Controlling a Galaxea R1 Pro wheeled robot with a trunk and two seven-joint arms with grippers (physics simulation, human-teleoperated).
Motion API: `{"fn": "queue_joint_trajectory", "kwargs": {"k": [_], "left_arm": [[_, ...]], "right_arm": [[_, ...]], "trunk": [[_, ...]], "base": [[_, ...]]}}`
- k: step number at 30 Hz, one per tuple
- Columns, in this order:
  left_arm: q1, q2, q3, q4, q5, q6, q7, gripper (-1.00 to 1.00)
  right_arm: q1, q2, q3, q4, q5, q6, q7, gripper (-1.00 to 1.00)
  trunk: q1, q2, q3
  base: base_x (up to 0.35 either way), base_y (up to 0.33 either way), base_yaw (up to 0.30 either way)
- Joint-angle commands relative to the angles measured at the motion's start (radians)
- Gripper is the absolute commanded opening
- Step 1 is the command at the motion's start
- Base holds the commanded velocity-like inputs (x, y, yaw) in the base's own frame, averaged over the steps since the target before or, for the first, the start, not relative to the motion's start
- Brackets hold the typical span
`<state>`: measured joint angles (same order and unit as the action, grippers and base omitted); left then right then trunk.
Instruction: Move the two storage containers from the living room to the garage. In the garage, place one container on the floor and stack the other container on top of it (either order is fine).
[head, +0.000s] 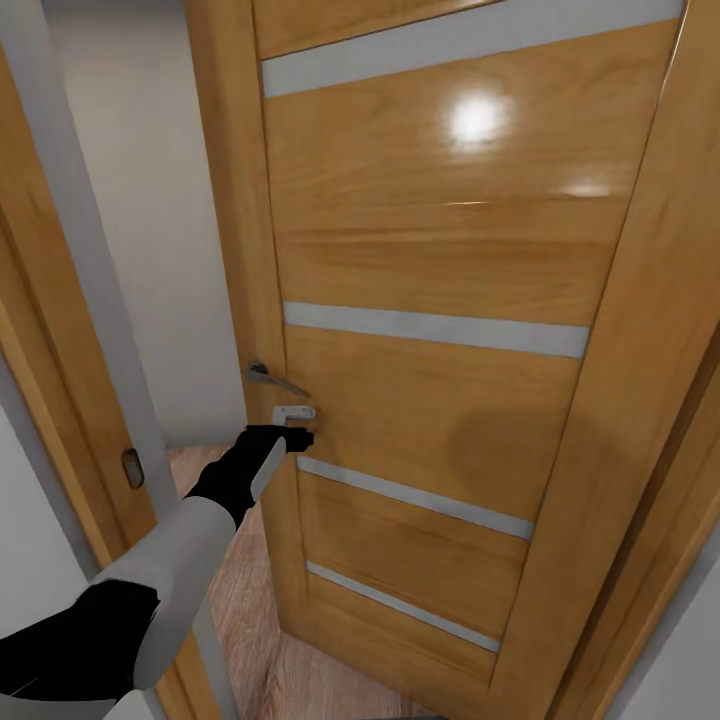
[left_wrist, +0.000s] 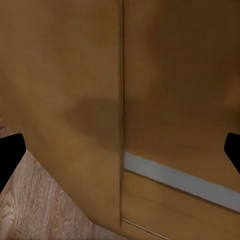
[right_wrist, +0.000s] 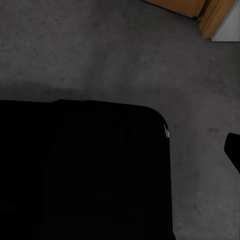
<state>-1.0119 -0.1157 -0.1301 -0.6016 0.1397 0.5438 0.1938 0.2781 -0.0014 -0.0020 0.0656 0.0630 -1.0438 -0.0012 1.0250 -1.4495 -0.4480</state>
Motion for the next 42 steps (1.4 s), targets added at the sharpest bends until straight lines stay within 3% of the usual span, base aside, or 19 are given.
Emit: {"fn": "queue_joint_trajectory", "kwargs": {"k": [1,42], "left_arm": [[0.0,0.001,-0.005,-0.001,0.011,0.004,0.009,1.0],[0.0,-0.009,-0.006,-0.001,0.011,0.008,0.0,1.0]], "right_arm": [[0.0,0.0,-0.001,0.002,0.003,-0.003,0.0,1.0],[0.0,0.0,-0.001,0.007,-0.005,-0.003,0.001,1.0]], "trunk": [[0.0,-0.001,-0.001],[0.0,-0.001,-0.001]], "base": [[0.0,0.0,0.0],[0.122,0.0,0.0]]}}
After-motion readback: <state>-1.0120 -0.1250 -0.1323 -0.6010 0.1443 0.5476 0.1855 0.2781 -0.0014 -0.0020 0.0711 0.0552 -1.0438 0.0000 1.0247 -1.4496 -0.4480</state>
